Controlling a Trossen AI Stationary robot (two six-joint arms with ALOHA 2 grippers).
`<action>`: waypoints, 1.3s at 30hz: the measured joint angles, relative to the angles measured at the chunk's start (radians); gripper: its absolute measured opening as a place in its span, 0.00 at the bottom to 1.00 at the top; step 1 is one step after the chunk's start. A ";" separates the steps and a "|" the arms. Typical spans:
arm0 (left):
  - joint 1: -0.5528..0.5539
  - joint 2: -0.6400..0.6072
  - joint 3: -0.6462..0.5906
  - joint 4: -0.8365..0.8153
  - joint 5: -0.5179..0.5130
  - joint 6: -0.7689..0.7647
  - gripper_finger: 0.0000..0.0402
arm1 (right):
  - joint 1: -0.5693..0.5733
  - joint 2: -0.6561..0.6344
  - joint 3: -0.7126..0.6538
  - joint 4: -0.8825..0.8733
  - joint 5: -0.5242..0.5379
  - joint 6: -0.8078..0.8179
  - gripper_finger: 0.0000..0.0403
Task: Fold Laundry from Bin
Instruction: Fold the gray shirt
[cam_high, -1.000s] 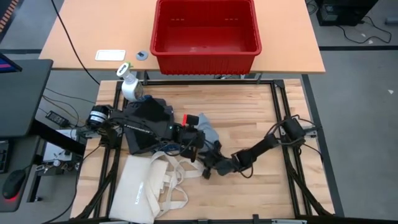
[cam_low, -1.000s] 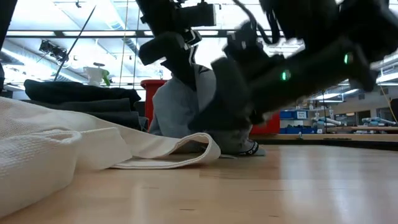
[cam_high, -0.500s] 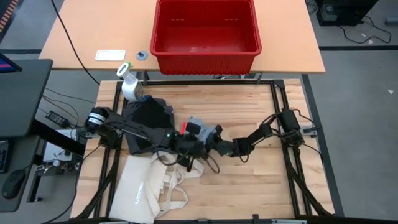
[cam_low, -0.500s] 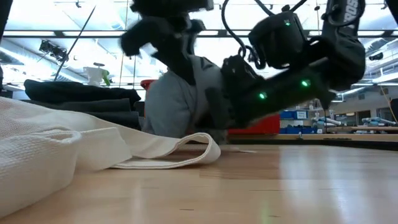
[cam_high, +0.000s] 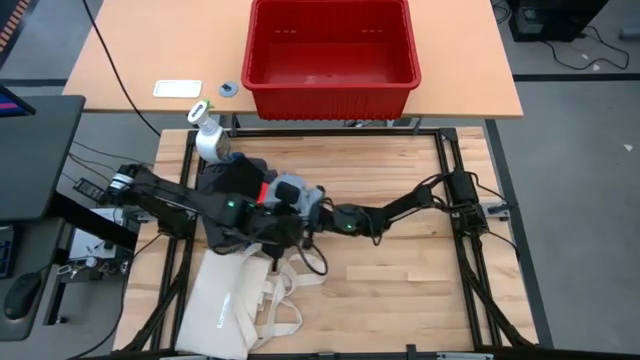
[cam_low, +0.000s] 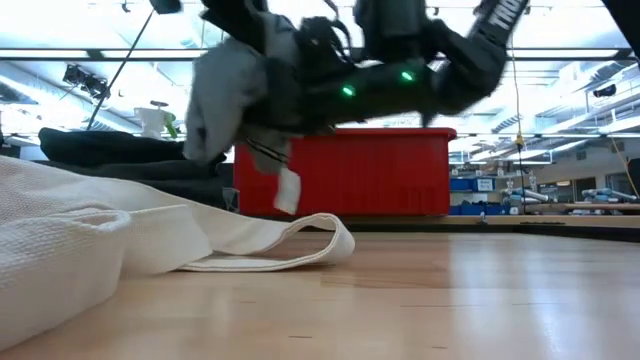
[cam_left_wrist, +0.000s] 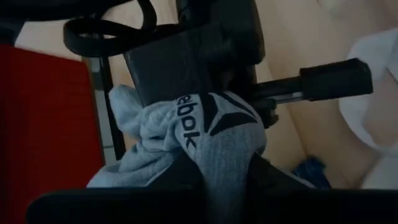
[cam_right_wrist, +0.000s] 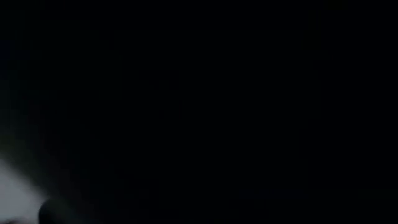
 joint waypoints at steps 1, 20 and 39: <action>-0.004 -0.018 0.000 -0.026 -0.002 -0.020 0.13 | -0.007 0.000 0.034 -0.033 -0.009 -0.016 0.11; -0.028 -0.283 0.000 -0.521 -0.130 -0.253 0.14 | -0.186 0.001 0.427 -0.405 -0.422 -0.197 0.11; 0.164 -0.385 -0.265 -0.723 -0.120 -0.336 0.14 | -0.270 0.507 1.204 -0.861 -0.477 -0.214 0.11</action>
